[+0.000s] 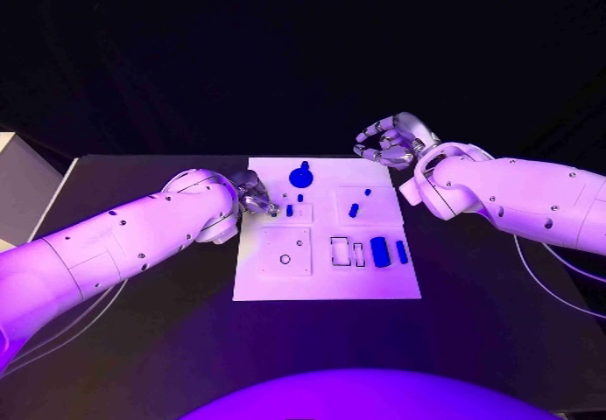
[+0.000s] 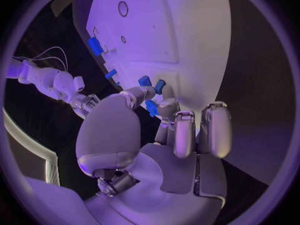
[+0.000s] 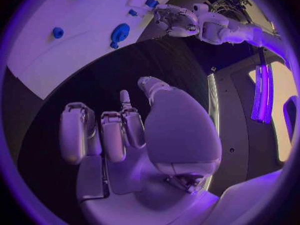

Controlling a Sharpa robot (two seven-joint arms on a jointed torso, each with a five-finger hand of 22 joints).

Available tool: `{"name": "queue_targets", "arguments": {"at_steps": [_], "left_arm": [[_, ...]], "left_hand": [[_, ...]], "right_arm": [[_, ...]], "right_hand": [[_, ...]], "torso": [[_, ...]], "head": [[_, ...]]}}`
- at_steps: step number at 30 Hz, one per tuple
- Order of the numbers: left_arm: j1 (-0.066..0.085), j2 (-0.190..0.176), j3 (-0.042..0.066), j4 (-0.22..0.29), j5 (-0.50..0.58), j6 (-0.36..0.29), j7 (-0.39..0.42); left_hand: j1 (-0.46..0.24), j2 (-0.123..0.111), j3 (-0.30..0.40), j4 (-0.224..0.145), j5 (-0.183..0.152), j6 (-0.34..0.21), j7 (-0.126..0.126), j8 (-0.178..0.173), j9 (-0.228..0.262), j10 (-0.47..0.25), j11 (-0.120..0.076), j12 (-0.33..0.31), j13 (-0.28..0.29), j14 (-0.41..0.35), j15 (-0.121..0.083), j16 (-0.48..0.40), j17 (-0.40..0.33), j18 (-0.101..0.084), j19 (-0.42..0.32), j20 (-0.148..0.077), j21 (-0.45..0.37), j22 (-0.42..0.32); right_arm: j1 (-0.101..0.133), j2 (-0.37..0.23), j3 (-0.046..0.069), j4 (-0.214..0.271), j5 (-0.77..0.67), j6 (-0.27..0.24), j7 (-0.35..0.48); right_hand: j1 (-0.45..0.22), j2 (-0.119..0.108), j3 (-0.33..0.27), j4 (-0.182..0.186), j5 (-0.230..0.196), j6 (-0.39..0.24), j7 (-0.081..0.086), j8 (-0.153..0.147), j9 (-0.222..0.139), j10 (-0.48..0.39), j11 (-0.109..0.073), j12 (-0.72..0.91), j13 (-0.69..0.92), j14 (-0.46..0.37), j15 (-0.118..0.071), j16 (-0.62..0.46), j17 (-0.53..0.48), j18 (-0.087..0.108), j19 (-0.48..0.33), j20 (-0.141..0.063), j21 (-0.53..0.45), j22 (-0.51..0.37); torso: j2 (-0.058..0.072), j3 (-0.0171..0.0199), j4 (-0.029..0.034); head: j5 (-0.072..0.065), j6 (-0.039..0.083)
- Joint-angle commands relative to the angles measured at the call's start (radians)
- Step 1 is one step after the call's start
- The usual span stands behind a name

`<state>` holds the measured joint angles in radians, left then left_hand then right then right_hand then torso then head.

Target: Assemble the parts on the task board

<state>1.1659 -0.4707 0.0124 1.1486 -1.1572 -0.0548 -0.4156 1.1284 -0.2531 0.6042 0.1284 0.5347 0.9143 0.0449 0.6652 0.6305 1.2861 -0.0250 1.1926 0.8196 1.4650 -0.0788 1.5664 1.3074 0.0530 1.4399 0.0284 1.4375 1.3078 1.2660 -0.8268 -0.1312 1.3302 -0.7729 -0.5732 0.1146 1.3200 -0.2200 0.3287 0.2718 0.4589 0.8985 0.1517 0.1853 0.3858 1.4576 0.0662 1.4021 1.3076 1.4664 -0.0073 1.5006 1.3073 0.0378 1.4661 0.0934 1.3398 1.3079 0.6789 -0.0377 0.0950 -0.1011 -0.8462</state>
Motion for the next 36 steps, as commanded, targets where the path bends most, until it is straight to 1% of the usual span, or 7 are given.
{"name": "queue_targets", "arguments": {"at_steps": [1, 12, 19, 27, 34, 35, 36], "left_arm": [[-0.006, 0.003, -0.004, 0.001, 0.017, 0.028, -0.012], [-0.007, -0.007, -0.004, 0.007, 0.012, 0.015, -0.025], [-0.007, -0.023, -0.002, 0.019, 0.004, -0.003, -0.035], [-0.007, -0.037, 0.001, 0.032, 0.0, -0.025, -0.043], [-0.007, -0.041, 0.002, 0.036, 0.012, -0.038, -0.039], [-0.007, -0.041, 0.002, 0.037, 0.016, -0.04, -0.037], [-0.007, -0.041, 0.002, 0.037, 0.02, -0.042, -0.035]], "left_hand": [[-0.01, -0.004, -0.031, 0.019, -0.003, 0.01, 0.002, -0.009, -0.004, -0.011, 0.0, 0.0, 0.002, 0.1, -0.001, -0.005, 0.244, 0.0, -0.005, 0.0, -0.006, 0.085], [-0.008, -0.015, -0.115, 0.066, -0.03, 0.019, 0.005, -0.024, -0.01, -0.014, 0.003, 0.003, 0.005, 0.099, 0.001, -0.007, 0.242, 0.0, -0.005, 0.001, -0.008, 0.083], [0.008, -0.013, -0.16, 0.101, -0.072, 0.025, 0.005, -0.032, -0.013, -0.014, 0.003, 0.003, 0.007, 0.099, 0.001, -0.006, 0.242, 0.0, -0.005, 0.001, -0.01, 0.082], [0.006, -0.01, -0.206, 0.159, -0.088, 0.024, 0.008, -0.039, -0.014, -0.018, 0.006, 0.0, 0.003, 0.098, 0.003, -0.009, 0.237, 0.002, -0.008, 0.003, -0.014, 0.078], [0.001, -0.008, -0.214, 0.163, -0.089, 0.024, 0.009, -0.04, -0.014, -0.019, 0.007, 0.0, 0.003, 0.098, 0.004, -0.009, 0.236, 0.002, -0.009, 0.003, -0.016, 0.076], [-0.014, -0.002, -0.231, 0.165, -0.096, 0.024, 0.01, -0.043, -0.015, -0.02, 0.008, 0.0, 0.002, 0.097, 0.005, -0.01, 0.235, 0.002, -0.009, 0.004, -0.016, 0.076], [-0.031, 0.005, -0.247, 0.163, -0.141, 0.025, 0.011, -0.043, -0.015, -0.02, 0.009, 0.0, 0.003, 0.097, 0.007, -0.01, 0.235, 0.002, -0.009, 0.005, -0.017, 0.075]], "right_arm": [[0.0, 0.0, 0.0, 0.001, -0.008, 0.001, 0.011], [0.0, 0.001, 0.0, 0.0, -0.008, 0.002, 0.012], [0.0, 0.0, 0.0, 0.001, -0.008, 0.001, 0.012], [0.0, -0.001, 0.0, 0.001, -0.008, 0.0, 0.012], [0.0, -0.001, 0.0, 0.001, -0.008, 0.0, 0.012], [0.0, -0.001, 0.0, 0.001, -0.008, 0.0, 0.012], [0.0, -0.001, 0.0, 0.001, -0.008, 0.0, 0.012]], "right_hand": [[-0.008, -0.004, 0.004, 0.0, 0.005, -0.006, 0.001, -0.007, 0.001, 0.006, -0.002, 0.002, 0.131, 0.067, -0.006, -0.006, 0.106, 0.011, 0.028, -0.006, -0.004, 0.124], [-0.009, -0.005, 0.006, -0.001, 0.006, -0.007, 0.001, -0.007, 0.002, 0.004, -0.002, 0.0, 0.128, 0.067, -0.006, -0.007, 0.104, 0.012, 0.027, -0.006, -0.006, 0.123], [-0.009, -0.005, 0.006, -0.001, 0.006, -0.007, 0.001, -0.007, 0.002, 0.004, -0.002, 0.0, 0.128, 0.067, -0.006, -0.007, 0.104, 0.012, 0.027, -0.006, -0.006, 0.123], [-0.009, -0.005, 0.006, -0.001, 0.006, -0.007, 0.001, -0.007, 0.002, 0.004, -0.002, 0.0, 0.128, 0.067, -0.006, -0.007, 0.104, 0.012, 0.027, -0.006, -0.006, 0.123], [-0.009, -0.005, 0.006, -0.001, 0.006, -0.007, 0.001, -0.007, 0.002, 0.004, -0.002, 0.0, 0.128, 0.067, -0.006, -0.007, 0.104, 0.012, 0.027, -0.006, -0.006, 0.123], [-0.009, -0.005, 0.006, -0.001, 0.006, -0.007, 0.001, -0.007, 0.002, 0.004, -0.002, 0.0, 0.128, 0.067, -0.006, -0.007, 0.104, 0.012, 0.027, -0.006, -0.006, 0.123], [-0.009, -0.005, 0.006, -0.001, 0.006, -0.007, 0.001, -0.007, 0.002, 0.004, -0.002, 0.0, 0.128, 0.067, -0.006, -0.007, 0.104, 0.012, 0.027, -0.006, -0.006, 0.123]], "torso": [[0.0, -0.0002, 0.0003], [0.0, -0.0003, -0.0004], [0.0, 0.0, 0.0005], [0.0, -0.0009, 0.0009], [0.0, -0.0002, 0.0005], [0.0, -0.0002, 0.0005], [0.0, -0.0002, 0.0005]], "head": [[-0.001, -0.001], [0.0, 0.002], [-0.001, 0.002], [-0.001, 0.002], [0.001, 0.004], [0.001, 0.004], [0.001, 0.004]]}}
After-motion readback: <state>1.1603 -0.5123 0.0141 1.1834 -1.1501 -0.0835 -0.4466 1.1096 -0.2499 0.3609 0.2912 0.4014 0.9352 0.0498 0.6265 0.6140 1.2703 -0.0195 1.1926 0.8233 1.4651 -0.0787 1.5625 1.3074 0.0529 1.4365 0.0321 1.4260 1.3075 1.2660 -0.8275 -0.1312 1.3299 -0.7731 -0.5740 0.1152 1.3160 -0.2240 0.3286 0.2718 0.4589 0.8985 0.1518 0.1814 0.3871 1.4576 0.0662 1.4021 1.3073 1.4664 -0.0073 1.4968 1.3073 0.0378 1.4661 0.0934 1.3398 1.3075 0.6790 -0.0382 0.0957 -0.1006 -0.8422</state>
